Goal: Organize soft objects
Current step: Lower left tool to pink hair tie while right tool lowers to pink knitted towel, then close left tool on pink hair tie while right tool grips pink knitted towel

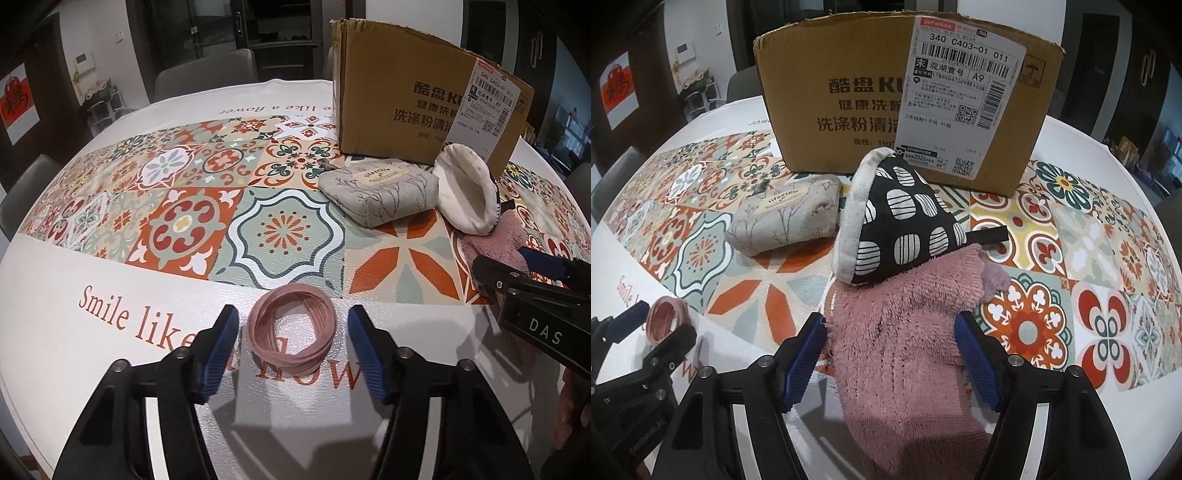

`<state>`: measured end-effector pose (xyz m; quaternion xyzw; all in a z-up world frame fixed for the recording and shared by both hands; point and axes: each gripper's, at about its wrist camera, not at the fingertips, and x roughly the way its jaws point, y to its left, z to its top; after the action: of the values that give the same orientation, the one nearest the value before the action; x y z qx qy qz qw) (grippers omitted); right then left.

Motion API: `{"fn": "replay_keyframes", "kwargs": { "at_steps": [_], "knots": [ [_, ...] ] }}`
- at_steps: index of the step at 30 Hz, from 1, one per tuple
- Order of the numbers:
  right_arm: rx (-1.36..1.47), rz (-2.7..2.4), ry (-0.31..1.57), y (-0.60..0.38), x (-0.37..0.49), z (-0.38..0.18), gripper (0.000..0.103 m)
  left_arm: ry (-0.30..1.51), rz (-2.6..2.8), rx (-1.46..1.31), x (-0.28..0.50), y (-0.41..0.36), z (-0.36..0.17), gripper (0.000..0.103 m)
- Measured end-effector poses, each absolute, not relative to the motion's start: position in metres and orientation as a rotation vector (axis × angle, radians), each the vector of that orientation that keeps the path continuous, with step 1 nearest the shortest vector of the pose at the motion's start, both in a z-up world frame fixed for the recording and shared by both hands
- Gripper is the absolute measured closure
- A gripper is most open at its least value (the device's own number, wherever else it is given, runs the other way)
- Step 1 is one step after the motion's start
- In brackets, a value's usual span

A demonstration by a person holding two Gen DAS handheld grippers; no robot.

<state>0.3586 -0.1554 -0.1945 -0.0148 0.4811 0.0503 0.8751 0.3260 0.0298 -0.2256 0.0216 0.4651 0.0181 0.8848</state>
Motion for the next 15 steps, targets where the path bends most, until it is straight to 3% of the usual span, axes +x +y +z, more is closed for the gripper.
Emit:
{"fn": "replay_keyframes", "kwargs": {
  "at_steps": [5,7,9,15],
  "knots": [
    [-0.031,0.111,1.008,-0.156,0.358,-0.196,0.053,0.973,0.023,0.033,0.325,0.029,-0.226,0.064],
    [-0.033,0.111,1.007,-0.156,0.357,-0.195,0.065,0.971,0.019,0.033,0.325,0.028,-0.225,0.069],
    [-0.033,0.111,1.003,-0.156,0.356,-0.192,0.072,0.969,0.014,0.032,0.325,0.028,-0.224,0.08],
    [-0.025,0.125,1.0,-0.159,0.352,-0.186,0.085,0.955,-0.009,0.04,0.323,0.023,-0.219,0.087]
  ]
}}
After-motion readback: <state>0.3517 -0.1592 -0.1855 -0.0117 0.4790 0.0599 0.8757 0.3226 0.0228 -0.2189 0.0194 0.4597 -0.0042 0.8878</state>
